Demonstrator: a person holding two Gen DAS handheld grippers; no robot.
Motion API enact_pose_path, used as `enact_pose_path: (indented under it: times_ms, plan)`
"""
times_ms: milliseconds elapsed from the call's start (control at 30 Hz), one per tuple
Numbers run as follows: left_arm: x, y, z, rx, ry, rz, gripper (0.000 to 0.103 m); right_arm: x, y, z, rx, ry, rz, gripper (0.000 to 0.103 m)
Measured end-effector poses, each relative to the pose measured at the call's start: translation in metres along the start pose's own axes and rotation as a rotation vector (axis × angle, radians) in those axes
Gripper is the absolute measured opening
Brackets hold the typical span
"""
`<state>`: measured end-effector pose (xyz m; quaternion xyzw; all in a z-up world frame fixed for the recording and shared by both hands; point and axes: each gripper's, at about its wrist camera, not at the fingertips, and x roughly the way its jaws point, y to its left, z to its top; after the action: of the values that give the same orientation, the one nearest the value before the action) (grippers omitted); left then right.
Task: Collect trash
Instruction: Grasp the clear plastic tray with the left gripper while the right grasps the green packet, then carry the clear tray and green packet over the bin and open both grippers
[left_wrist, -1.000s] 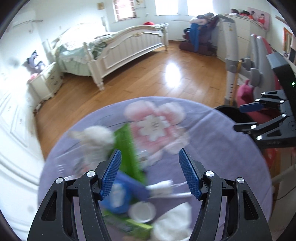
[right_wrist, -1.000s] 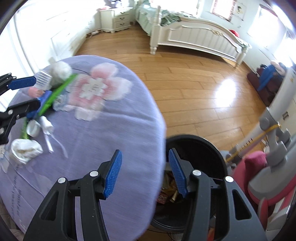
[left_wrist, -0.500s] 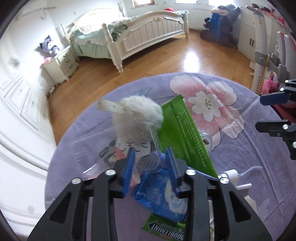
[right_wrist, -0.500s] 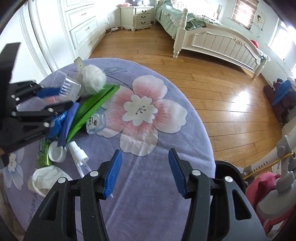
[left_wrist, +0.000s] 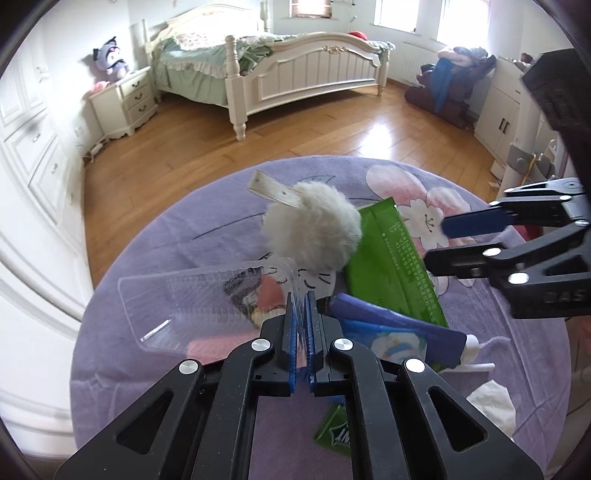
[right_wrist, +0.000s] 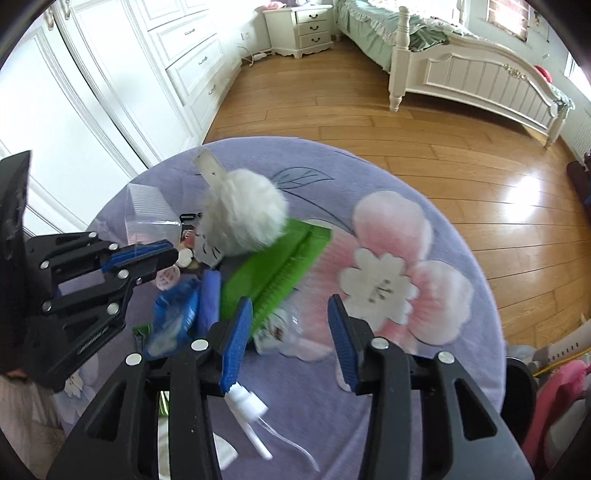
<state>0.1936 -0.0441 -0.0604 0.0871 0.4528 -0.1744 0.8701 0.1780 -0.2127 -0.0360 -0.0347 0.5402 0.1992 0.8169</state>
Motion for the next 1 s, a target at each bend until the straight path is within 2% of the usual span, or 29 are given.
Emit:
enact_pose_path:
  times_ms: [200,233,267,300,467,667,1000]
  plan:
    - [-0.016,0.005,-0.005,0.010,-0.025,0.013,0.005,0.026,0.001,0.008,0.056,0.055,0.030,0.043]
    - [-0.017,0.007,-0.005,0.009,-0.027,0.017,0.005,0.030,0.000,0.008,0.067,0.063,0.039,0.040]
    - [-0.018,0.007,-0.006,0.008,-0.030,0.021,0.005,0.033,0.000,0.009,0.074,0.067,0.051,0.022]
    - [-0.019,0.007,-0.005,0.003,-0.034,0.020,0.005,0.036,0.000,0.010,0.079,0.070,0.066,0.017]
    - [-0.024,0.009,-0.011,-0.004,-0.047,0.033,0.005,0.035,0.013,0.009,0.045,0.046,0.082,0.002]
    - [-0.031,0.005,-0.011,0.008,-0.067,0.051,0.005,0.014,0.031,0.007,-0.020,-0.007,0.057,0.001]
    - [-0.055,-0.029,-0.003,0.064,-0.118,0.072,0.005,-0.045,0.019,-0.019,-0.029,-0.092,0.046,0.001]
